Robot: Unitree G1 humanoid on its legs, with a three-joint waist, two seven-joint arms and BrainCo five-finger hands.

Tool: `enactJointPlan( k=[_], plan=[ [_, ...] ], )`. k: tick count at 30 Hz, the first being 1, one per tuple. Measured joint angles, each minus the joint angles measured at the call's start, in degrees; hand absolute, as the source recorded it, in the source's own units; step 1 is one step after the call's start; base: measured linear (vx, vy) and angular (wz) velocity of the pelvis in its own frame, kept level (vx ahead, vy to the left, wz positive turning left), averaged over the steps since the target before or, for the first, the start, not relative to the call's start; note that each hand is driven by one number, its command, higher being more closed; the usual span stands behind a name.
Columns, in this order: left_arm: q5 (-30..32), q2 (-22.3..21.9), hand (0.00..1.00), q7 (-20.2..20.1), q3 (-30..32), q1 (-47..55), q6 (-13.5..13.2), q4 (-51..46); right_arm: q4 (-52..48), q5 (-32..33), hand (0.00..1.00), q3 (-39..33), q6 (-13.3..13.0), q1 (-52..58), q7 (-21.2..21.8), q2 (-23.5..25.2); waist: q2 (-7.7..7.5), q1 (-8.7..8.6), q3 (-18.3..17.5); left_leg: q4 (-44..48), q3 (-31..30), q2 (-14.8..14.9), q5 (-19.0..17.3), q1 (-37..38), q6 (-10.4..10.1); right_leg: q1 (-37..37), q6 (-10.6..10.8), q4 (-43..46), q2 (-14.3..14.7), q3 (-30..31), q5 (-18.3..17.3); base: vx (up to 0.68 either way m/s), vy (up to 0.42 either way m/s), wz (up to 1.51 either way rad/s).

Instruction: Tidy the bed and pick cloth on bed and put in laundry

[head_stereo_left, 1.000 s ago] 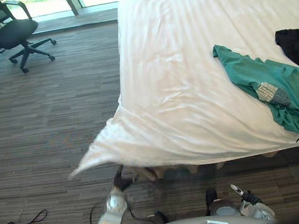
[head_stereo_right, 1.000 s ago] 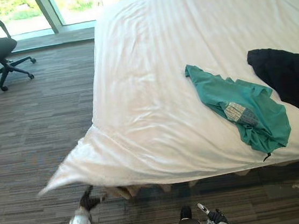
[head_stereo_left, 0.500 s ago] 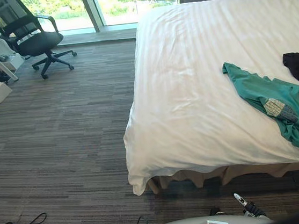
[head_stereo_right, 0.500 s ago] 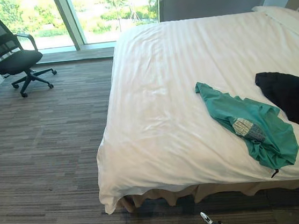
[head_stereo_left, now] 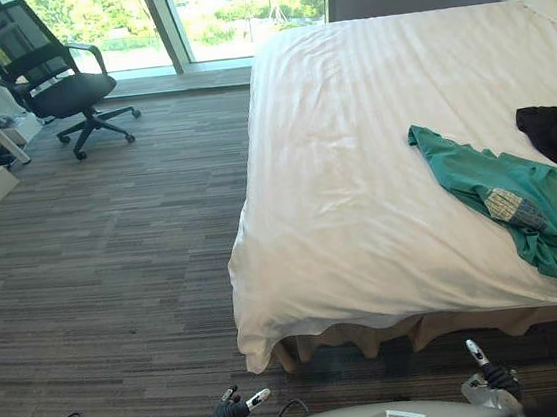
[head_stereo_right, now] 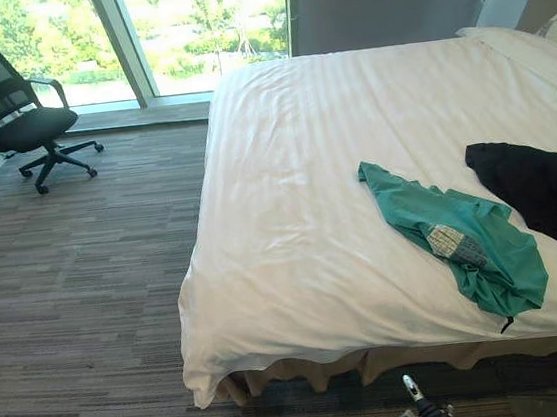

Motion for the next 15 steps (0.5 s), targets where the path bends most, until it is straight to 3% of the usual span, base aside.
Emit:
enactJointPlan(
  k=[4, 7, 9, 11, 15],
  plan=[
    [-2.33, 0.81, 0.0, 1.07, -1.18, -0.2, 1.76, -0.06, -8.82, -5.55, 0.0, 0.12, -3.53, -2.17, -3.99, -0.38, -0.45, -0.01, -0.24, 0.03, 0.72, -0.29, 0.0, 0.07, 0.0, -0.12, -0.28, -0.03, 0.32, 1.31, 0.38, -0.02, -0.026, -0.1],
    [-4.25, 1.58, 0.0, 1.06, -1.93, -0.26, 3.39, -0.16, -15.44, -10.92, 0.0, 0.48, -3.51, -4.01, -4.4, -2.19, -0.98, 0.08, -0.46, 0.03, 0.8, -0.3, 0.0, -0.11, 0.01, -0.8, -0.37, -0.06, 0.37, 1.55, 0.56, -0.06, -0.03, -0.05],
    [-4.65, 2.38, 0.0, 1.08, -1.93, 0.76, 3.48, -0.51, -25.31, -14.13, 0.0, 0.35, -2.68, -3.79, -2.09, -3.82, -1.29, 0.07, -0.39, 0.03, 0.65, -0.42, -0.05, -0.3, 0.09, -1.01, -0.36, -0.04, 0.26, 1.54, 0.57, -0.05, -0.027, 0.0],
    [-5.01, 2.72, 0.0, 1.14, -2.08, 2.43, 3.21, -0.64, -36.03, -16.83, 0.0, 0.15, -0.2, -3.63, 3.39, -7.16, -1.46, -0.18, -0.74, 0.25, 0.1, -0.63, -0.17, -1.27, 0.29, -1.73, -0.28, 0.0, 0.01, 1.46, 0.59, -0.03, -0.019, 0.07],
    [-7.34, 3.6, 0.0, 2.32, -2.65, 4.87, 1.86, -0.59, -45.85, -17.48, 0.0, 0.39, 4.05, -5.39, 13.92, -12.05, -2.42, -0.17, -1.0, 0.75, -1.68, -0.71, -0.24, -2.07, 0.42, -1.96, -0.19, 0.0, -0.17, 1.14, 0.62, 0.0, -0.023, 0.09]
  ],
)
